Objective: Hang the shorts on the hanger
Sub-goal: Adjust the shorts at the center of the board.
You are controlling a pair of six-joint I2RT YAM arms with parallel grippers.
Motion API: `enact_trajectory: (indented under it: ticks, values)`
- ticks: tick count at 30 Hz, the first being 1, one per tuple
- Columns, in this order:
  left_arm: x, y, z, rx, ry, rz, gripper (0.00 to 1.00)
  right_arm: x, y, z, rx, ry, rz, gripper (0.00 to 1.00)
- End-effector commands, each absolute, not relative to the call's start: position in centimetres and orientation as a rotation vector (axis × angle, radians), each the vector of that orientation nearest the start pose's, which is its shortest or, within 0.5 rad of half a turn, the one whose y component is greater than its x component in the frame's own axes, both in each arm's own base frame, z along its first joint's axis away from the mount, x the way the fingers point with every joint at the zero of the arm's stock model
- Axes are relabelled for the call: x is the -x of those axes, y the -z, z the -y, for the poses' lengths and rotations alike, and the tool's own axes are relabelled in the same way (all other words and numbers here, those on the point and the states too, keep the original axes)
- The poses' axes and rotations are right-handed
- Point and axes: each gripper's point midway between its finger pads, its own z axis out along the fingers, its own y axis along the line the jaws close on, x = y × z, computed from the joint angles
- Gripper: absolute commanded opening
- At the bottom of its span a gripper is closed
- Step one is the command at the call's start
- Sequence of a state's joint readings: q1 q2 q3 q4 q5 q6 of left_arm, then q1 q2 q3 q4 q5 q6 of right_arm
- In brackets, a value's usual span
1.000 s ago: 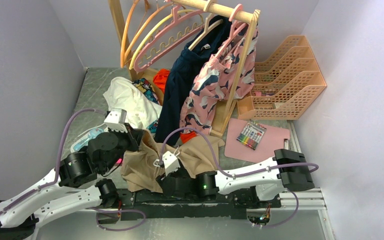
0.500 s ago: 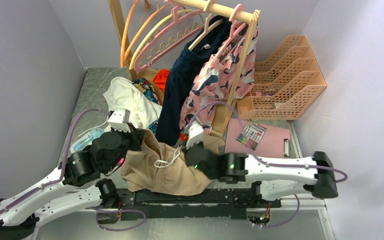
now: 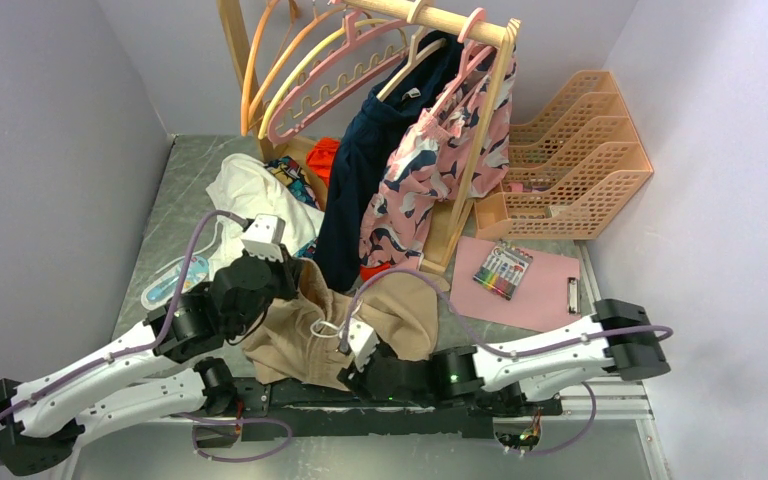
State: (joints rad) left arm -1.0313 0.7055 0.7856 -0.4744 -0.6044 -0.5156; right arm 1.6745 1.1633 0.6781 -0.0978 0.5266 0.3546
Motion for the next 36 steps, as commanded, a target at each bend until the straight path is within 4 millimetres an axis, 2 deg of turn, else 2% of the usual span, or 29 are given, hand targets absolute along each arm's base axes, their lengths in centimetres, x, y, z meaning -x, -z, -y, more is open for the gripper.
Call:
enact_trajectory:
  ticks: [1, 5, 10, 15, 17, 19, 22, 24, 28, 31, 33, 36]
  values:
    - [-20.4, -24.9, 18.3, -0.092, 0.489, -1.891, 0.07, -3.9, -12.7, -35.5, 1.057, -0.615, -1.813, 0.62]
    - [-20.4, -24.7, 18.1, -0.085, 0.483, -1.898, 0.07, -4.4, -11.5, -36.5, 1.037, -0.568, -1.797, 0.71]
    - [-20.2, -24.4, 17.9, -0.076, 0.487, -1.907, 0.07, -4.5, -10.4, -37.7, 1.043, -0.542, -1.783, 0.72]
    - [-20.1, -24.4, 17.8, -0.07, 0.488, -1.904, 0.07, -4.6, -8.4, -37.8, 1.071, -0.49, -1.809, 0.71]
    - [-20.1, -24.3, 17.8, -0.071, 0.491, -1.905, 0.07, -5.0, -8.0, -37.7, 1.057, -0.456, -1.815, 0.61]
    - [-20.1, -24.2, 17.9, -0.07, 0.494, -1.905, 0.07, -5.5, -8.3, -37.7, 1.031, -0.437, -1.817, 0.4]
    - [-20.0, -24.1, 17.8, -0.072, 0.491, -1.912, 0.07, -6.2, -9.6, -37.7, 0.993, -0.431, -1.801, 0.14]
    - [-20.0, -24.2, 17.7, -0.069, 0.491, -1.912, 0.07, -6.8, -11.2, -37.6, 0.964, -0.432, -1.781, 0.01]
    - [-19.9, -24.6, 17.5, -0.068, 0.492, -1.903, 0.07, -8.5, -16.3, -36.0, 0.878, -0.413, -1.717, 0.0]
    - [-19.8, -25.2, 17.3, -0.064, 0.502, -1.893, 0.07, -11.4, -19.9, -33.3, 0.785, -0.373, -1.697, 0.0]
    - [-19.8, -25.8, 17.3, -0.058, 0.514, -1.882, 0.07, -13.8, -21.3, -30.8, 0.714, -0.344, -1.711, 0.0]
    - [-19.7, -26.6, 17.2, -0.045, 0.541, -1.854, 0.07, -17.5, -21.2, -26.7, 0.574, -0.331, -1.775, 0.0]
